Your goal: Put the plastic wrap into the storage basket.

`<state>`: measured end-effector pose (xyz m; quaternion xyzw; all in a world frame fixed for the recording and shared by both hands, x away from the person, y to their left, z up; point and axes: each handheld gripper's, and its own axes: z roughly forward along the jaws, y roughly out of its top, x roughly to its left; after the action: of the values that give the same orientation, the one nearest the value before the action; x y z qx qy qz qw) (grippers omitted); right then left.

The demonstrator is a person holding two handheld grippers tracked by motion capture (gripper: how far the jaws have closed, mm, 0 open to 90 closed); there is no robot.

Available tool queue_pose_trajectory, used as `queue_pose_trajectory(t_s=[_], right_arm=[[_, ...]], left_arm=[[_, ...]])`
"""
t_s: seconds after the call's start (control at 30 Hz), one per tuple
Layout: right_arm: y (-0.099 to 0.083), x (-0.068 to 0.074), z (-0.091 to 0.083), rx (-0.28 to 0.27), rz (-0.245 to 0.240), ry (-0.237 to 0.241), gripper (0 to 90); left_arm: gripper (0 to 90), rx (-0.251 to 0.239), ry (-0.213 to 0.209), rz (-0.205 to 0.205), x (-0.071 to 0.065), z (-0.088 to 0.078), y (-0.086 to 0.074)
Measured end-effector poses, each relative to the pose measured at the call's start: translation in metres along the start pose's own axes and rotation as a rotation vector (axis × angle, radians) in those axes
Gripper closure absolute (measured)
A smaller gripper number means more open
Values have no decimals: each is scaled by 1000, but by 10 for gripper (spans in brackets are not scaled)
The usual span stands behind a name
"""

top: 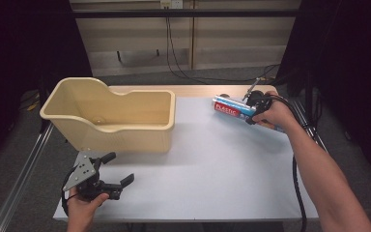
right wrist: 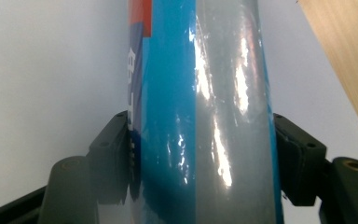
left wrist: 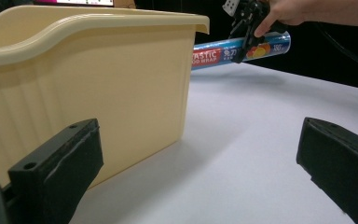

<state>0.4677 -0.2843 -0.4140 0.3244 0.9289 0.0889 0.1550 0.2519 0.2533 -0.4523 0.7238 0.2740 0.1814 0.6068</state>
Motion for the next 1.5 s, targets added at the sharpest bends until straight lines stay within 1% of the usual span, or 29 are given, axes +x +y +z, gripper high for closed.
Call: queue_pose_trajectory(t_s=[0.03, 0.1, 0.13, 0.17, 0.23, 0.33, 0.37, 0.43, 0.5, 0.6, 0.63, 0.67, 0.77, 0.8, 0.83, 0.93, 1.0, 1.03, 1.07, 1.1, 1.13, 1.23, 1.27, 1.3, 1.33, 1.43, 1.5], right_arm=[[0, 0, 0, 0, 0, 0, 316], [1, -1, -6, -22, 10, 7, 317], [2, 1, -12, -32, 3, -1, 317], [2, 1, -12, -32, 3, -1, 317], [5, 2, -19, -47, 5, 21, 317], [8, 3, -23, -56, 4, 22, 317], [9, 4, -25, -60, 11, 34, 317], [13, 4, -33, -76, 10, 50, 317], [14, 5, -36, -79, 8, 45, 317], [18, 5, -45, -88, 7, 53, 317], [20, 5, -51, -96, 11, 57, 317], [20, 5, -51, -96, 11, 57, 317], [22, 4, -59, -115, 13, 60, 318], [23, 4, -62, -115, 17, 69, 318], [26, 3, -68, -114, 10, 66, 317], [27, 3, -73, -119, 11, 63, 318], [29, 3, -78, -125, 13, 76, 318], [31, 3, -83, -128, 13, 76, 318], [31, 3, -83, -128, 13, 76, 318], [33, 4, -89, -134, 15, 79, 318], [34, 4, -91, -139, 16, 84, 318], [39, 6, -98, -141, 16, 79, 318], [39, 6, -98, -141, 16, 79, 318], [42, 7, -102, -146, 11, 82, 318], [42, 7, -102, -146, 11, 82, 318], [48, 10, -111, -165, 11, 89, 318], [50, 10, -113, -167, 4, 90, 318]], left_arm=[[1, 0, 0, 0, 0, 0, 0], [1, 3, -3, -5, -1, 1, 0], [1, 1, -3, 0, 0, 1, 0], [1, 1, -3, 0, 0, 1, 0], [2, -3, -5, -2, -1, 2, 0], [2, -2, -7, -2, -1, 2, 0], [2, -2, -7, -2, -1, 1, 0], [1, -4, -7, -1, 0, 1, 0], [1, -8, -5, -3, 0, 0, 0], [2, -5, -8, -4, 0, 0, 0], [2, -3, -10, -4, -1, 0, 0], [1, -3, -10, -4, -1, 0, 0], [1, -6, -7, -4, -1, 0, 0], [1, -6, -8, -4, -1, 0, 0], [2, -7, -12, -4, -1, 0, 0], [1, -5, -16, -8, -2, 1, 1], [3, -11, -19, -5, -2, 1, 1], [3, -12, -17, -9, -2, 2, 1], [3, -13, -18, -10, -2, 2, 1], [3, -13, -20, -10, -3, 2, 1], [3, -13, -20, -10, -3, 2, 1], [3, -14, -22, -8, -3, 2, 1], [3, -14, -22, -8, -3, 2, 1], [3, -16, -25, -10, -3, 2, 2], [3, -16, -25, -10, -3, 2, 2], [3, -18, -23, -5, -3, 2, 2], [3, -19, -24, -9, -3, 2, 2]])
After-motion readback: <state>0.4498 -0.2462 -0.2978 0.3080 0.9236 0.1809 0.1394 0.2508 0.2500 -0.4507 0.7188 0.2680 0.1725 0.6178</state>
